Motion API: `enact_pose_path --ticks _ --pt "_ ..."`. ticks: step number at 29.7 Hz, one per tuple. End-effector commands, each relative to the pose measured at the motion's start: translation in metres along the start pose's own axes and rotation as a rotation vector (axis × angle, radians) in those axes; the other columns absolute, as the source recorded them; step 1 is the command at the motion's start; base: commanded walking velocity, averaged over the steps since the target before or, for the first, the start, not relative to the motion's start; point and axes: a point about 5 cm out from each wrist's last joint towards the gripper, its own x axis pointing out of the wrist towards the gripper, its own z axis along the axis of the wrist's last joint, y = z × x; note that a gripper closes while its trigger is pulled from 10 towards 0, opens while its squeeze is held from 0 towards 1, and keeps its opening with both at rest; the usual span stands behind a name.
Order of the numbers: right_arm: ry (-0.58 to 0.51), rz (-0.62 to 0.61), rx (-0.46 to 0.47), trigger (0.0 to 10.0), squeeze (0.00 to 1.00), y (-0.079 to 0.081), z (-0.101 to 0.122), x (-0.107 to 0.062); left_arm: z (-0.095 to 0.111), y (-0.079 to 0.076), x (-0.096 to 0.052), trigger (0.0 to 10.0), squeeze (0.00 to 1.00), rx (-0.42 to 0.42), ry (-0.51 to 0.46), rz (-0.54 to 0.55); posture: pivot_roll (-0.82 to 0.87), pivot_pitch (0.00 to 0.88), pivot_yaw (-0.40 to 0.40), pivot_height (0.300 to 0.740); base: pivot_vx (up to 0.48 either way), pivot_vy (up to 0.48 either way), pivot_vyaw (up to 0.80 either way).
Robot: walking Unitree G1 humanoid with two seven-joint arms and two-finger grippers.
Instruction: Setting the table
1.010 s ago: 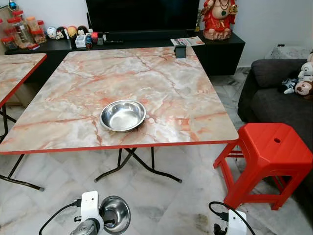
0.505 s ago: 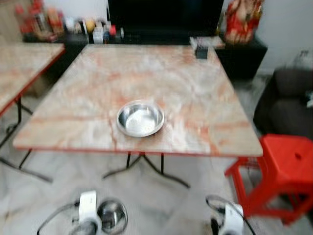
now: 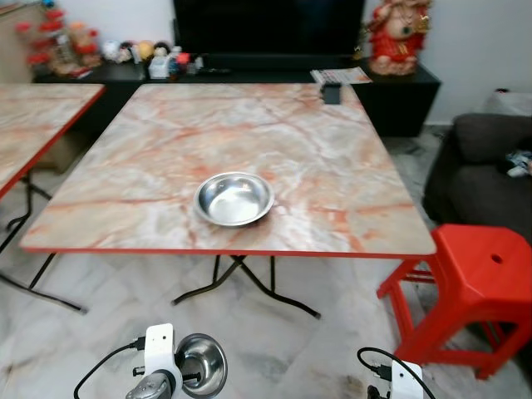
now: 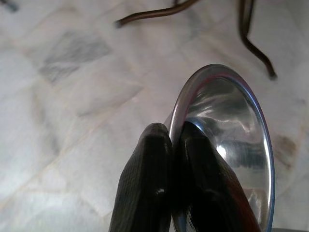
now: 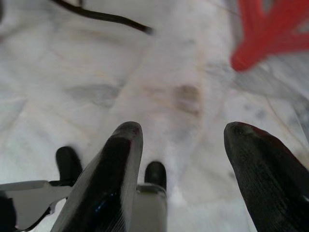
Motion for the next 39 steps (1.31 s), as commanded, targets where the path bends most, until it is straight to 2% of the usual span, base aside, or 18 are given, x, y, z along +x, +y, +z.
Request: enact_pose_path --ticks 1,18,33,35,39 --pt "-0.01 0.006 0.007 10.0 0.0 0.001 0.002 0.0 -0.005 0.002 -0.001 10.0 0.0 -0.004 0.023 0.005 -0.03 0.0 -0.002 0.74 0.0 0.0 0.49" --pt "-0.005 -0.015 0.03 10.0 0.0 -0.001 0.0 0.0 -0.004 0.003 -0.001 10.0 0.0 -0.013 0.014 0.005 -0.04 0.0 0.004 0.74 0.0 0.0 0.0" --pt "-0.002 -0.01 0.025 10.0 0.0 0.0 -0.001 0.0 -0.008 0.005 -0.002 10.0 0.0 0.023 0.023 0.027 -0.03 0.0 0.002 0.74 0.0 0.0 0.0" --pt "-0.003 -0.009 0.018 10.0 0.0 0.0 0.0 0.0 -0.002 0.01 -0.002 10.0 0.0 -0.003 -0.017 0.078 -0.02 0.0 -0.006 0.74 0.0 0.0 0.0" --pt "-0.014 -0.011 0.017 10.0 0.0 0.0 0.003 0.0 0.006 0.006 0.0 10.0 0.0 -0.014 -0.045 0.058 -0.03 0.0 -0.01 0.74 0.0 0.0 0.0"
